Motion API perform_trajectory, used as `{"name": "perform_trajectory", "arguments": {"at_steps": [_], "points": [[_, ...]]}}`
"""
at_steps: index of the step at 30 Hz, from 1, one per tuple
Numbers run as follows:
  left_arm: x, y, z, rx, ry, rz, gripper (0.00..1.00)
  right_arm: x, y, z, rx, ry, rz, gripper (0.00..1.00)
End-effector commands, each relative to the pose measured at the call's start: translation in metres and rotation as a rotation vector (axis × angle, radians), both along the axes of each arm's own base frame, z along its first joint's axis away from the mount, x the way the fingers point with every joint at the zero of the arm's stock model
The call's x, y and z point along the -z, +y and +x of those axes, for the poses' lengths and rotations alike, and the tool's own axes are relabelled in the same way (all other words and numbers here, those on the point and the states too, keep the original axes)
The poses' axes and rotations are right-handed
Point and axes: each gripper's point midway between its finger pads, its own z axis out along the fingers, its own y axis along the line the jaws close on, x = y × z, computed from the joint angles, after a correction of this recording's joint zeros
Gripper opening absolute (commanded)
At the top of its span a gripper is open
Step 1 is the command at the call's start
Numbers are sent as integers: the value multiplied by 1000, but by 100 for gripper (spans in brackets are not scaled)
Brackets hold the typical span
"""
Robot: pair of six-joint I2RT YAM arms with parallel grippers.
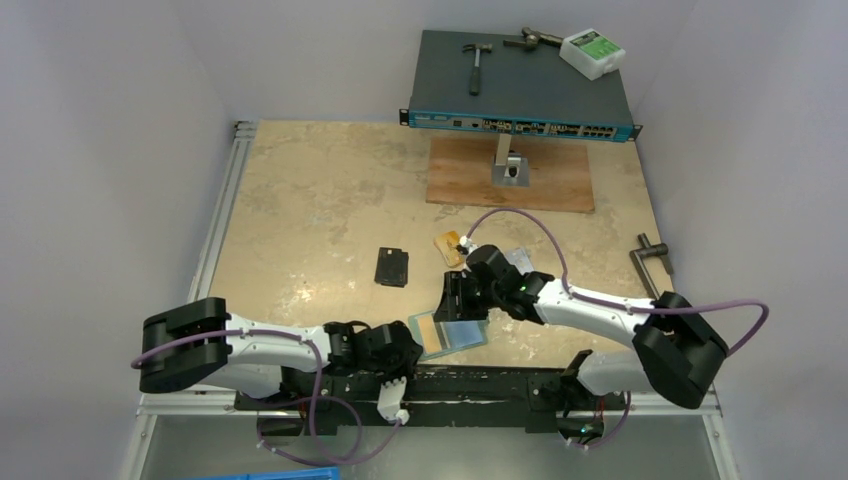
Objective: Put the credit cards into the card holder
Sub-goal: Insert the credit card into the card holder.
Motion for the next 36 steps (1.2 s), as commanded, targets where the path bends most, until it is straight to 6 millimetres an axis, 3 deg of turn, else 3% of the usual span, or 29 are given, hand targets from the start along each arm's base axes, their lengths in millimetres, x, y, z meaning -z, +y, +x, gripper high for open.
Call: {"name": "perform_trajectory", "arguments": {"at_steps": [1, 15, 20, 23, 32, 36], "points": [[23, 35, -12, -37, 80, 158, 1, -7, -7, 3, 30, -13, 5, 49], [21, 27, 0, -26, 57, 142, 1, 8, 9, -2, -43, 30, 34, 36], [19, 23, 5, -32, 46, 127, 2, 4, 19, -8, -109, 37, 65, 37], [10, 19, 12, -69, 37, 118, 7, -9, 17, -3, -100, 18, 55, 44], [-36, 18, 34, -214, 75, 134, 35, -77, -71, 87, 189, -153, 21, 65], [-62, 19, 39, -309, 107, 163, 48, -85, -114, 120, 309, -187, -69, 75]]}}
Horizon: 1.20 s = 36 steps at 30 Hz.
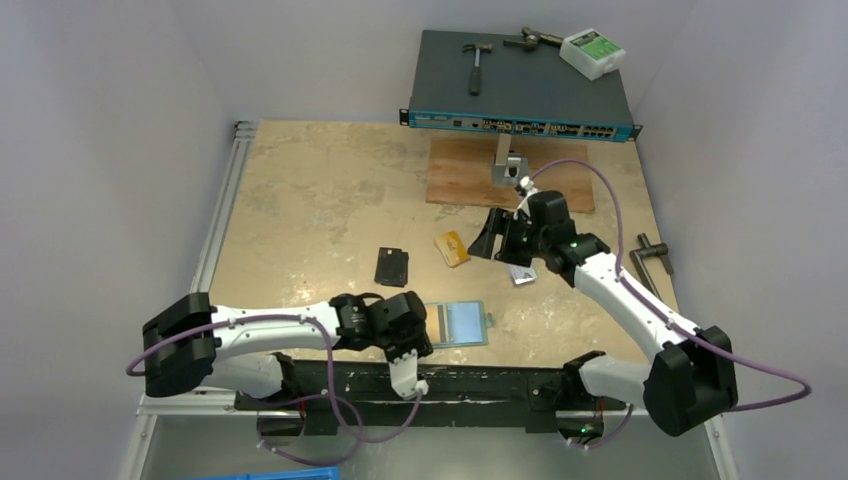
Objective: Put the credit cards into the card holder
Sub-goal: Insert the credit card into the card holder, then pick up the credit card from the center of the board.
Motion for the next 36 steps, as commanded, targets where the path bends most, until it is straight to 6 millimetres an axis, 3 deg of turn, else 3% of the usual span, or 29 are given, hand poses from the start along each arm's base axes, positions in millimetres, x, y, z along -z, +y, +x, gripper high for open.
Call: {"name": "perform_trajectory", "arguments": {"at_steps": [1, 3, 6, 7, 9, 13, 17, 22, 28, 36], "points": [[-34, 7, 6, -151, 53, 39, 50, -2, -52, 27, 119, -9, -132, 78], [-52, 2, 17, -256, 74, 41, 52, 2, -81, 43, 230, -18, -175, 86], [-83, -11, 39, -452, 136, 42, 58, 8, -100, 54, 312, -23, -193, 98], [-94, -16, 49, -518, 137, 39, 65, 9, -104, 57, 336, -25, -194, 99], [-111, -23, 65, -617, 130, 44, 90, 8, -111, 61, 381, -42, -195, 99], [-136, -28, 86, -751, 89, 2, 95, 2, -132, 70, 511, -76, -236, 99], [-140, -37, 91, -851, 133, 16, 100, 3, -141, 67, 564, -72, -230, 99], [-130, -50, 107, -871, 110, -42, 100, 24, -155, 57, 630, -90, -242, 99], [-122, -64, 121, -950, 182, -83, 100, 26, -176, 59, 687, -75, -327, 99], [-114, -73, 132, -1007, 287, -130, 100, 26, -176, 68, 674, -93, -302, 99]]}}
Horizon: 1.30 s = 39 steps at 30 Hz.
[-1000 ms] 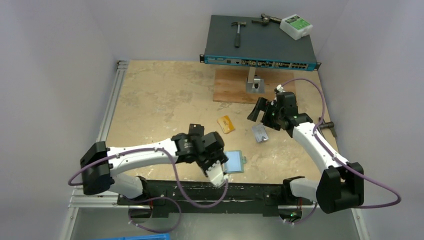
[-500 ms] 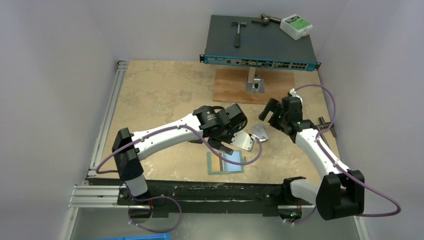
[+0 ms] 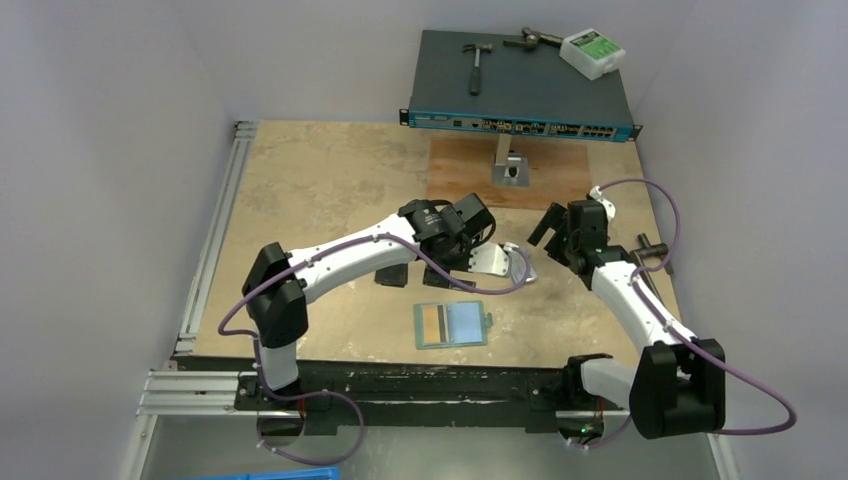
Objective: Put the credit cards into the card holder
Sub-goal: Pick up the credit card from the center of the board.
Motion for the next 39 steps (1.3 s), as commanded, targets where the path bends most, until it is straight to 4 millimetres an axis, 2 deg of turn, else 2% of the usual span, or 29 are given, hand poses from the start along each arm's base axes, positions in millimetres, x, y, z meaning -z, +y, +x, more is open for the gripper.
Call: {"name": "perform_trajectory", "arguments": {"at_steps": [1, 5, 8, 14, 20, 29, 35, 39], "points": [[-13, -14, 7, -63, 35, -129, 100, -16, -4, 18, 0, -69, -16, 99], [-5, -15, 11, -76, 49, -137, 100, -9, -7, 23, 1, -55, -15, 99], [0, -14, 6, -86, 86, -125, 100, 2, -9, 24, 16, -41, -7, 99], [10, -13, 5, -97, 93, -134, 100, 13, -3, 38, -3, -24, 25, 98], [17, -16, 7, -95, 80, -156, 100, 32, 12, 44, -49, 18, 83, 89], [22, -12, 6, -82, 68, -153, 100, 49, 34, 50, -113, 50, 186, 83], [21, -10, 8, -83, 54, -152, 100, 62, 54, 34, -152, 97, 241, 82], [22, -10, 8, -84, 56, -151, 100, 72, 68, 13, -171, 138, 259, 81]]}}
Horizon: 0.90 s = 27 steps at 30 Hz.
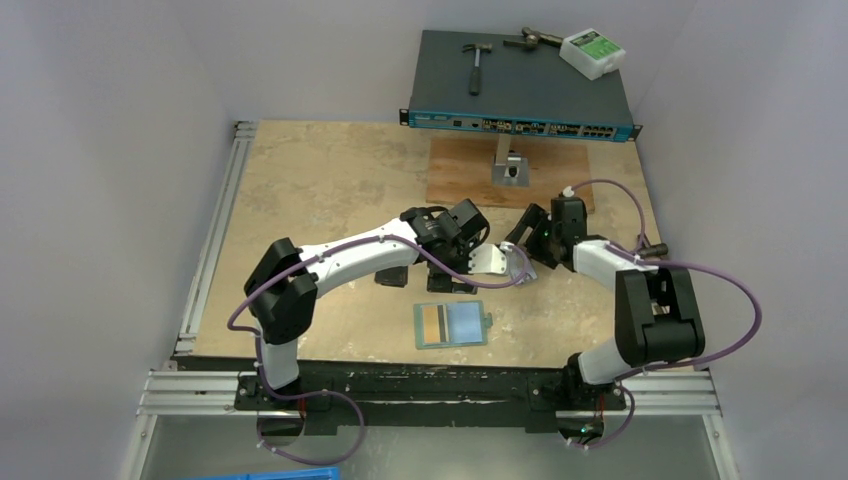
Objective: Put the credit cards into the card holder
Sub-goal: Pick up the credit card from the center of the board.
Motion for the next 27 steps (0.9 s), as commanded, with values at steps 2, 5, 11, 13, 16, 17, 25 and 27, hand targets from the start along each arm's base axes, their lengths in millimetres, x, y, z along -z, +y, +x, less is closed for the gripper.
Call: {"name": "perform_trajectory", "arguments": {"at_steps": [2, 5, 11, 13, 16, 17, 25, 27], "points": [[-21, -2, 5, -9, -39, -59, 100, 13, 25, -34, -35, 67, 59, 81], [-20, -1, 5, -8, -39, -56, 100, 16, 31, -47, -28, 81, 68, 81], [-22, 1, 5, -7, -48, -54, 100, 19, 41, -66, -26, 105, 90, 81], [-23, 1, 5, -9, -47, -59, 100, 15, 45, -70, -25, 99, 101, 81], [-22, 0, 5, -7, -46, -60, 100, 10, 48, -73, -26, 94, 115, 82], [-22, -1, 5, -8, -46, -61, 100, 8, 47, -73, -27, 89, 106, 83], [-13, -31, 9, 26, -25, -114, 100, -9, 31, -64, -8, 76, 83, 88], [-13, -38, 12, 27, -38, -123, 100, -7, 26, -70, 7, 84, 89, 87]]}}
